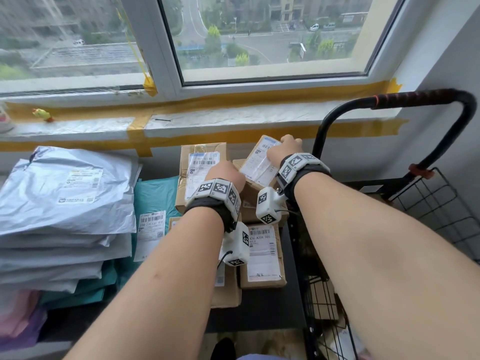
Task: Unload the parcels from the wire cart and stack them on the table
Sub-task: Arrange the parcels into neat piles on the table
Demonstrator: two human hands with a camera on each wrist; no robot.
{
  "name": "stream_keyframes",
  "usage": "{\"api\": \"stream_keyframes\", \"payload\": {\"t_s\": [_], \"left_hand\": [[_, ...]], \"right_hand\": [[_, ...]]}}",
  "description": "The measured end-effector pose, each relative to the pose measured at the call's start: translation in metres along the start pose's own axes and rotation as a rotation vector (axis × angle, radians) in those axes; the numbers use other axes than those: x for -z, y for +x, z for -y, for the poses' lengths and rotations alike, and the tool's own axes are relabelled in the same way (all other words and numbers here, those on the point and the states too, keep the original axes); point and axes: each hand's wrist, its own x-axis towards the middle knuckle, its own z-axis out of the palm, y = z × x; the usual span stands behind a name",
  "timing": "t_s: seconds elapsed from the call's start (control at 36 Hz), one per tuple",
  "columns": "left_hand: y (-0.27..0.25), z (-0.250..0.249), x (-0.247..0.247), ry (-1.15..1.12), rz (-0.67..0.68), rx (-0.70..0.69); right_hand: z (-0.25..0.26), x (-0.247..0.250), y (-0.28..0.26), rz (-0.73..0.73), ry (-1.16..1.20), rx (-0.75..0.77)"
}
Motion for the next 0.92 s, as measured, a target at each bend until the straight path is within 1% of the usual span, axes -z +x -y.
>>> {"api": "stream_keyframes", "payload": {"t_s": [0.06,0.14,0.28,0.36,0.44,0.53,0.61,0.72,0.92], "left_hand": [[-0.001,-0.004,0.001,-0.031,-0.007,0.001],[0.0,-0.009,0.002,-0.037,-0.034,-0.025],[0.004,-0.015,0.004,-0.09,-0.062,-0.04],[0.005,-0.016,0.004,-0.109,-0.065,-0.053],[0.004,-0.016,0.002,-0.01,-0.037,-0.041],[0.005,-0.013,0.002,0.071,0.002,-0.042],[0.007,-0.012,0.002,0.099,0.008,-0.05],[0.012,-0.009,0.005,0.065,0.018,-0.032],[0.007,-0.009,0.009,0.067,0.037,-0.031]], "right_hand": [[-0.007,0.003,0.0,-0.031,0.022,-0.043],[-0.015,0.009,0.0,-0.052,0.042,-0.06],[-0.017,0.017,0.0,-0.091,0.045,-0.129],[-0.019,0.016,0.0,-0.07,-0.006,-0.177],[-0.017,0.011,-0.005,-0.032,0.044,-0.228],[-0.018,0.006,-0.007,-0.021,0.099,-0.235],[-0.017,0.005,-0.008,-0.024,0.135,-0.254],[-0.013,0.005,-0.011,0.013,0.218,-0.248],[-0.011,0.003,-0.018,0.012,0.255,-0.244]]}}
